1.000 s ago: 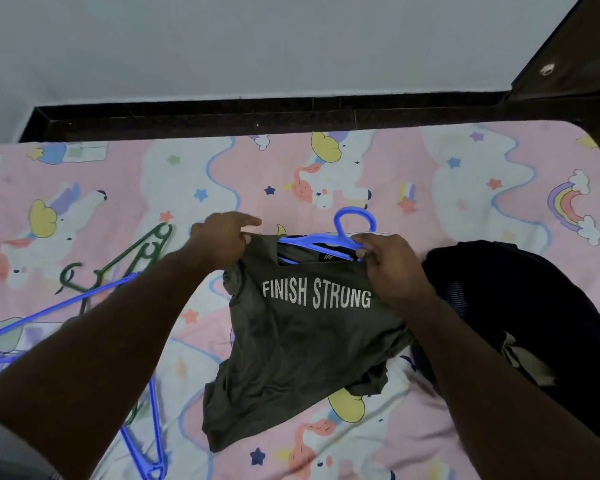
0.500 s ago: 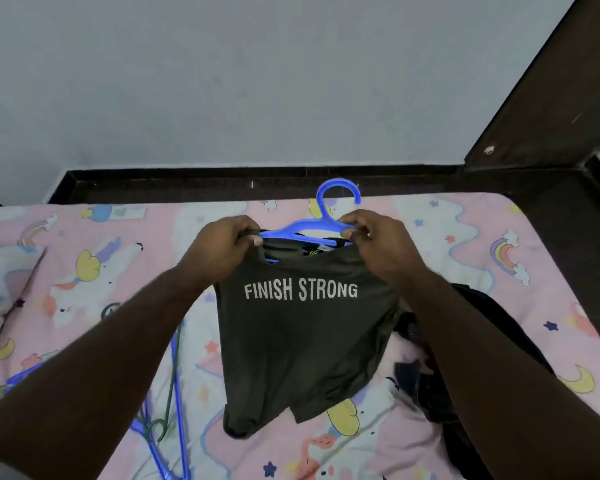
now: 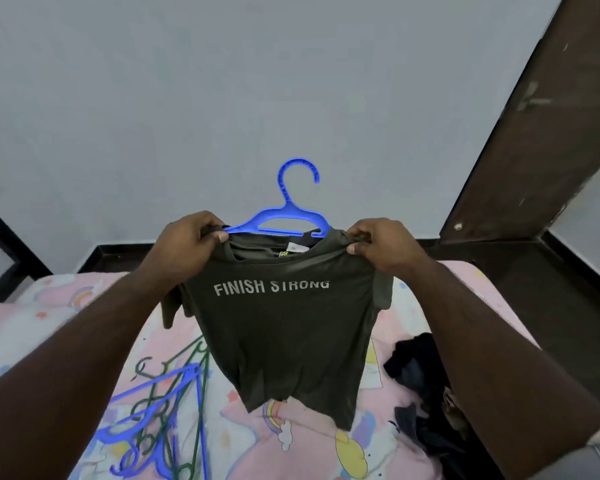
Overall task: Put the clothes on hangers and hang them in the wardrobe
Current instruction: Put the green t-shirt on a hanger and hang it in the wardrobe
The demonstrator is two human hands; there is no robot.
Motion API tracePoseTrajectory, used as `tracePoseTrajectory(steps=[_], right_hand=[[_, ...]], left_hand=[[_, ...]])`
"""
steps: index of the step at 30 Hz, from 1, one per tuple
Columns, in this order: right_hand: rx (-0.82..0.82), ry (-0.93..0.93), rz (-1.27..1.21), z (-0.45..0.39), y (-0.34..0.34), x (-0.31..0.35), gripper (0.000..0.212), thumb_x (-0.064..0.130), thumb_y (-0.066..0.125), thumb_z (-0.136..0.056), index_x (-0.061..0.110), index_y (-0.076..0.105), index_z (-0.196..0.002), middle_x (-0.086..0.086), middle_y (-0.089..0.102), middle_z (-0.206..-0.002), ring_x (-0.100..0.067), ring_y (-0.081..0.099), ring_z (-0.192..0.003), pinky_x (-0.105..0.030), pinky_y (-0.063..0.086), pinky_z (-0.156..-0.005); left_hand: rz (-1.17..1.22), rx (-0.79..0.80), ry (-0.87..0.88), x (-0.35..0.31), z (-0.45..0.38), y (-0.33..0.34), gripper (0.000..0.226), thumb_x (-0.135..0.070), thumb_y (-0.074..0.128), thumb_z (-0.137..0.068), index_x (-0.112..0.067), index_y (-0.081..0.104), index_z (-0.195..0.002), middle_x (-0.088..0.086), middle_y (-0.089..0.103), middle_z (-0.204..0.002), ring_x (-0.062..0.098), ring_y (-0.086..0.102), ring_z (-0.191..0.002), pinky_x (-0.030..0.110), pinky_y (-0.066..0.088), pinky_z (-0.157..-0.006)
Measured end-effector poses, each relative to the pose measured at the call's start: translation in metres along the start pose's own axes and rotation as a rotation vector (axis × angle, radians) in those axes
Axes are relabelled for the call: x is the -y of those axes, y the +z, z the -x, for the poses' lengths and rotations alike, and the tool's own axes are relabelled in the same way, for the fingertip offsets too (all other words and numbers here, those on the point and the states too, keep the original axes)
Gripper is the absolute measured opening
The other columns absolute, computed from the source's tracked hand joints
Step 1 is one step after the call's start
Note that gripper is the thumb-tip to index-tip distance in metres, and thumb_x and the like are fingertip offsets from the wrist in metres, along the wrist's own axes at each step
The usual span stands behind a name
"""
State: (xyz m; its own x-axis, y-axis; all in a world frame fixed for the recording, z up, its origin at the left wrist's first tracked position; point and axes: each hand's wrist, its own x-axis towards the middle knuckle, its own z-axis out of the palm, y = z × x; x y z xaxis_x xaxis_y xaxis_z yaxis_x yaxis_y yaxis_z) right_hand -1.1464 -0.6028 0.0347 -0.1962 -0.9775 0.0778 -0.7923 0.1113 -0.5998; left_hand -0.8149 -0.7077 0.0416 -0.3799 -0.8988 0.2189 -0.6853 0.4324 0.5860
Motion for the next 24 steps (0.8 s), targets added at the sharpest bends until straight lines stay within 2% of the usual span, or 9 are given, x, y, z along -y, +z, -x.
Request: tracePoseTrajectory(steps=[2,4,7,11,13,15,18,20,24], right_hand=[[-0.040,-0.016,-0.003,0.001,-0.009,0.016,0.017,0.016,0.072,-0.088,0.023,0.073,-0.103,0.009,0.071,-0.099,-0.009,0.062,-0.092,-0.013,0.041,-0.072],[-0.053,-0.027,-0.039,0.002,-0.015,0.031,0.014,0.015,0.069,-0.090,0.026,0.071,-0.099,0.010,0.070,-0.095,-0.009,0.062,-0.090,-0.018,0.043,-0.073],[-0.063,-0.069,-0.081,0.004,-0.021,0.050,0.014,0.016,0.068,-0.091,0.028,0.069,-0.097,0.011,0.070,-0.093,-0.009,0.064,-0.090,-0.025,0.047,-0.078],[-0.074,-0.065,-0.177,0.015,-0.037,0.049,0.031,0.023,0.074,-0.087,0.028,0.068,-0.118,0.012,0.071,-0.105,-0.003,0.065,-0.097,-0.018,0.047,-0.083],[-0.093,-0.038,-0.087,0.020,-0.045,0.042,0.039,0.022,0.078,-0.084,0.028,0.068,-0.120,0.010,0.068,-0.110,-0.006,0.064,-0.098,-0.018,0.044,-0.081],[-0.151,-0.011,-0.016,0.023,-0.051,0.038,0.033,0.016,0.078,-0.083,0.024,0.071,-0.115,0.008,0.068,-0.101,-0.009,0.063,-0.096,-0.017,0.041,-0.078],[-0.200,-0.003,-0.022,0.027,-0.054,0.040,0.022,0.010,0.074,-0.086,0.023,0.076,-0.104,0.013,0.070,-0.090,-0.004,0.064,-0.089,-0.015,0.044,-0.077],[-0.207,-0.011,-0.013,0.030,-0.058,0.041,0.020,0.009,0.071,-0.088,0.023,0.077,-0.100,0.013,0.073,-0.090,-0.004,0.066,-0.090,-0.020,0.047,-0.081],[-0.256,0.000,0.001,0.036,-0.068,0.040,0.020,0.008,0.067,-0.091,0.020,0.077,-0.102,0.010,0.072,-0.089,-0.008,0.065,-0.090,-0.016,0.045,-0.077]], left_hand=[[-0.007,0.011,0.025,-0.002,0.002,-0.020,0.009,-0.026,0.059,-0.098,-0.025,0.066,-0.105,-0.006,0.068,-0.099,0.017,0.060,-0.095,0.033,0.043,-0.079],[-0.044,0.039,0.073,-0.004,0.001,-0.034,0.012,-0.034,0.059,-0.099,-0.032,0.065,-0.109,-0.008,0.066,-0.101,0.017,0.060,-0.097,0.039,0.047,-0.087],[-0.104,0.046,0.125,-0.013,0.002,-0.046,0.008,-0.039,0.060,-0.097,-0.032,0.064,-0.096,-0.005,0.058,-0.091,0.019,0.057,-0.092,0.046,0.048,-0.088],[-0.048,-0.029,0.123,-0.018,0.001,-0.062,0.011,-0.036,0.067,-0.094,-0.035,0.063,-0.083,-0.006,0.053,-0.099,0.018,0.055,-0.095,0.048,0.047,-0.093],[-0.036,-0.029,0.106,-0.018,0.002,-0.073,0.013,-0.037,0.067,-0.094,-0.035,0.065,-0.082,-0.010,0.054,-0.100,0.017,0.056,-0.093,0.049,0.047,-0.095],[-0.030,-0.030,0.105,-0.020,0.001,-0.080,0.013,-0.037,0.066,-0.094,-0.031,0.067,-0.083,-0.011,0.055,-0.098,0.016,0.057,-0.090,0.049,0.047,-0.095],[-0.027,-0.043,0.139,-0.024,0.001,-0.086,0.015,-0.039,0.066,-0.094,-0.031,0.067,-0.082,-0.012,0.057,-0.096,0.012,0.057,-0.089,0.050,0.046,-0.095],[-0.027,-0.039,0.145,-0.025,0.001,-0.091,0.016,-0.039,0.066,-0.095,-0.032,0.066,-0.081,-0.012,0.058,-0.095,0.012,0.058,-0.088,0.050,0.046,-0.094],[-0.009,-0.027,0.150,-0.024,0.003,-0.106,0.016,-0.037,0.064,-0.096,-0.030,0.067,-0.082,-0.010,0.061,-0.093,0.016,0.059,-0.088,0.047,0.047,-0.089]])
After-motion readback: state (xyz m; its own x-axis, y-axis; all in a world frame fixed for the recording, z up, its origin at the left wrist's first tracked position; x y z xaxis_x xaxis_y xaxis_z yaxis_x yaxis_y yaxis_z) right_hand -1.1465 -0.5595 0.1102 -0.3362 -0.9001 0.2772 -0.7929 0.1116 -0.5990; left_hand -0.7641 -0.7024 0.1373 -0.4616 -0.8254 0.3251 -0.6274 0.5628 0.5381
